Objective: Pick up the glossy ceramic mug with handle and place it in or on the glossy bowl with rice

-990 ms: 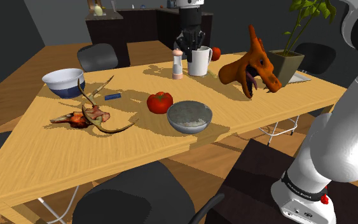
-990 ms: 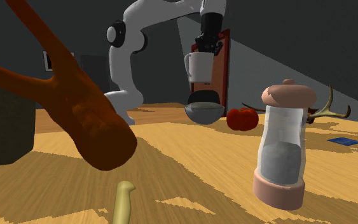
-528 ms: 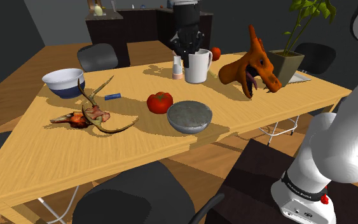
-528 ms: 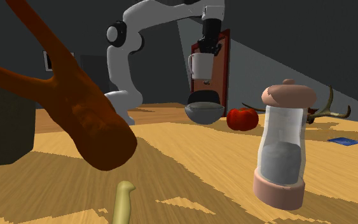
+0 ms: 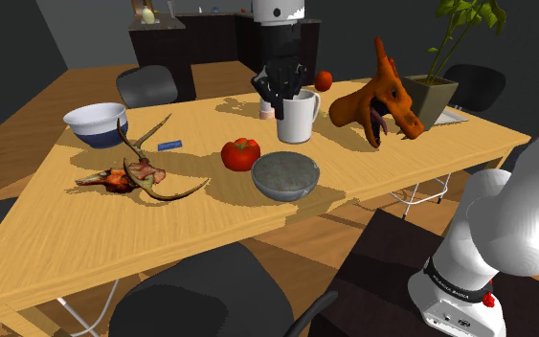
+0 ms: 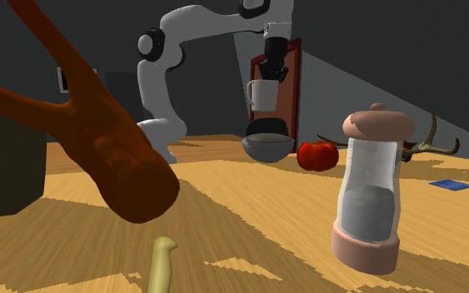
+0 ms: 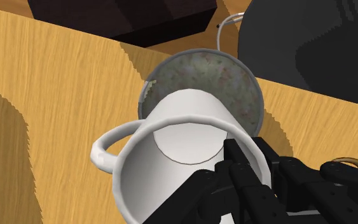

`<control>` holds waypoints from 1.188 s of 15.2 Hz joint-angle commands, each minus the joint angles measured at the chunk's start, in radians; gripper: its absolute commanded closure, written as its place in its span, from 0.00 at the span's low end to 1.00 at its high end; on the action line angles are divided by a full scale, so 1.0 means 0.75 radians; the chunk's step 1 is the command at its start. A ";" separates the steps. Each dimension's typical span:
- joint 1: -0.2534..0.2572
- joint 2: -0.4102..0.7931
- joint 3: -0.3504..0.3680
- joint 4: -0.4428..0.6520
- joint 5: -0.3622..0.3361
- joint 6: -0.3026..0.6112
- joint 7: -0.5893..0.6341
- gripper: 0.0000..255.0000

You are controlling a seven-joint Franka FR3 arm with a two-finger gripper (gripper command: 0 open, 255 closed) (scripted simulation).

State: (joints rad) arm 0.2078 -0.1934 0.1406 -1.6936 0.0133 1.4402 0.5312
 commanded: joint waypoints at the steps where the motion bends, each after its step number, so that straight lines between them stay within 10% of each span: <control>1: 0.000 -0.014 0.000 -0.053 0.002 0.041 -0.001 1.00; 18: 0.002 -0.057 0.000 -0.300 0.008 0.245 -0.004 1.00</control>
State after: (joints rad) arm 0.2094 -0.2357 0.1404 -1.9183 0.0191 1.6233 0.5285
